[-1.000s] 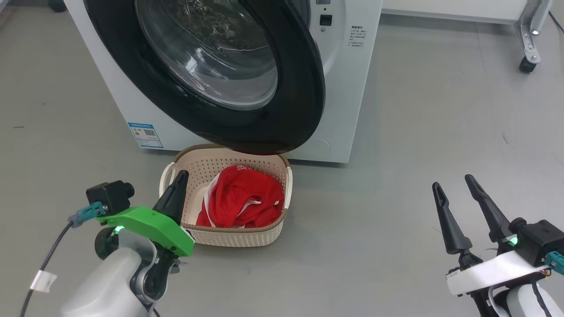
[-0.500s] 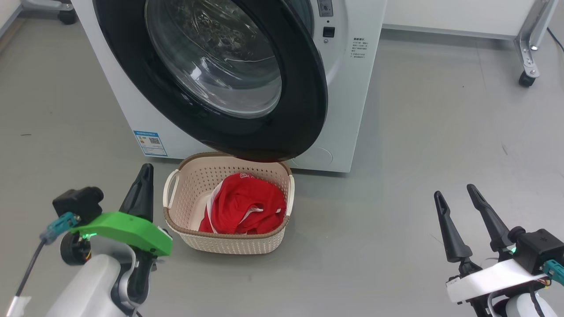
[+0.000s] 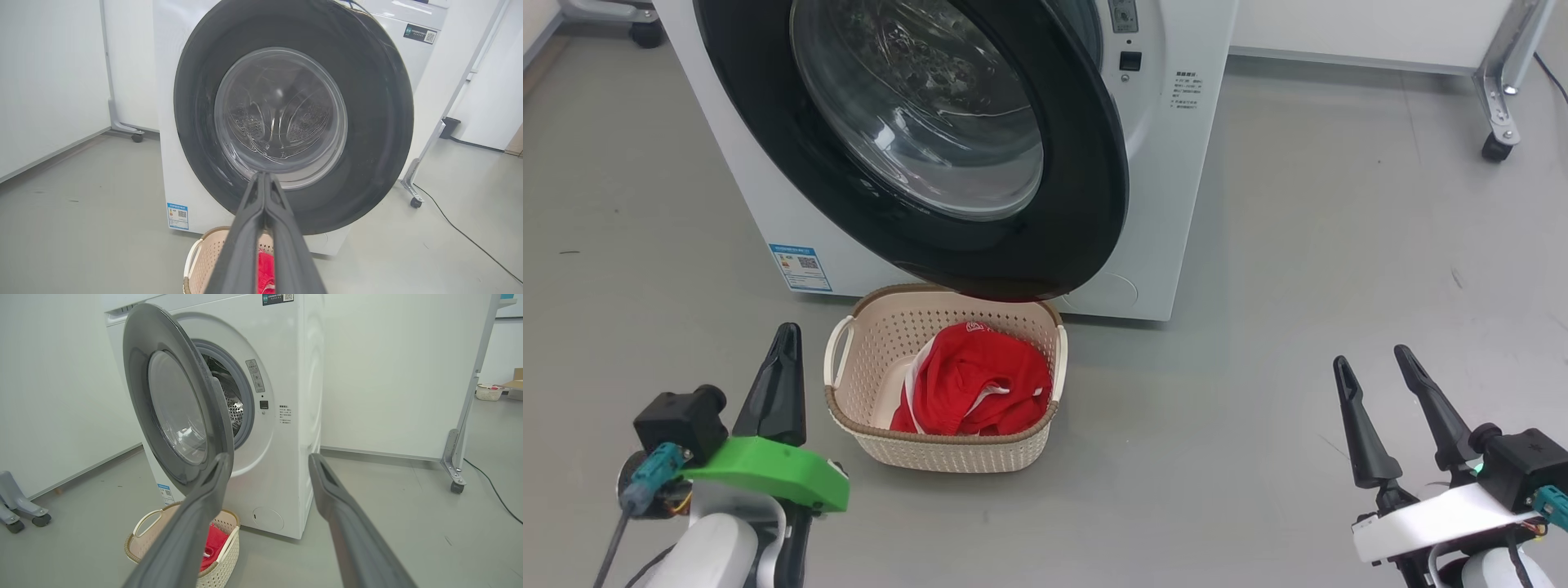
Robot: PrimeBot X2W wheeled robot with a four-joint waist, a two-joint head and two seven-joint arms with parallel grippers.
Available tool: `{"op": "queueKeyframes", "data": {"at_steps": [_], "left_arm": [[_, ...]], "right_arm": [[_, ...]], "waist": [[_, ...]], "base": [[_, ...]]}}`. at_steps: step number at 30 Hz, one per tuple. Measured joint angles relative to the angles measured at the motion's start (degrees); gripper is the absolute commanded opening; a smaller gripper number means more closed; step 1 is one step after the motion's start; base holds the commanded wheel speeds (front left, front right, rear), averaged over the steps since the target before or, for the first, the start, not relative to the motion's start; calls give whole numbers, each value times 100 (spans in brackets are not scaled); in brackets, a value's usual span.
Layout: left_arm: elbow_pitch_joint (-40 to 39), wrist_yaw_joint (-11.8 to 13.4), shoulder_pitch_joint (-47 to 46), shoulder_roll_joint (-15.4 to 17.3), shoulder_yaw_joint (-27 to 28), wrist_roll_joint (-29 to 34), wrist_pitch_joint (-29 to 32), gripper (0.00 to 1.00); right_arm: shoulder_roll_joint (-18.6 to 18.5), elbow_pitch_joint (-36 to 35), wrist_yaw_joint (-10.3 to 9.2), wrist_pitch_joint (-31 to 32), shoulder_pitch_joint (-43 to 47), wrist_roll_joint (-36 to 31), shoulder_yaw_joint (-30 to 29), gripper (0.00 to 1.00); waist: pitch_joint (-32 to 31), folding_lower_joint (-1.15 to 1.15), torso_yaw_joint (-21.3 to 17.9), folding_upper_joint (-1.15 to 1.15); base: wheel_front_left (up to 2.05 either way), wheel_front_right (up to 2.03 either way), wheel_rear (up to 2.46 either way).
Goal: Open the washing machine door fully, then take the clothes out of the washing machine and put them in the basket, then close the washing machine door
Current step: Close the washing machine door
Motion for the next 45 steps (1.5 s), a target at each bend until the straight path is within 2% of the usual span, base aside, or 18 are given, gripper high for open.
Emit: {"op": "queueKeyframes", "data": {"at_steps": [3,4,6,22,45], "left_arm": [[-181,20,131,-7,32,371,0,0],[-243,36,177,-5,30,523,0,16],[-344,67,265,-11,51,775,0,100],[-556,110,855,-339,153,1255,-1,100],[-673,109,1026,-543,292,1671,-1,100]], "right_arm": [[27,-1,0,0,1,-10,-11,100],[33,-1,0,0,1,-22,-12,100],[38,-1,0,0,1,-41,-12,100],[66,-1,0,0,2,-49,-21,100],[66,10,0,0,2,-86,-38,100]], "waist": [[6,0,-11,0],[8,0,-14,0],[12,0,-22,0],[73,0,-55,0],[125,0,-100,0]], "base": [[0,0,0],[0,0,0],[0,0,0],[0,0,0],[0,0,0]]}}
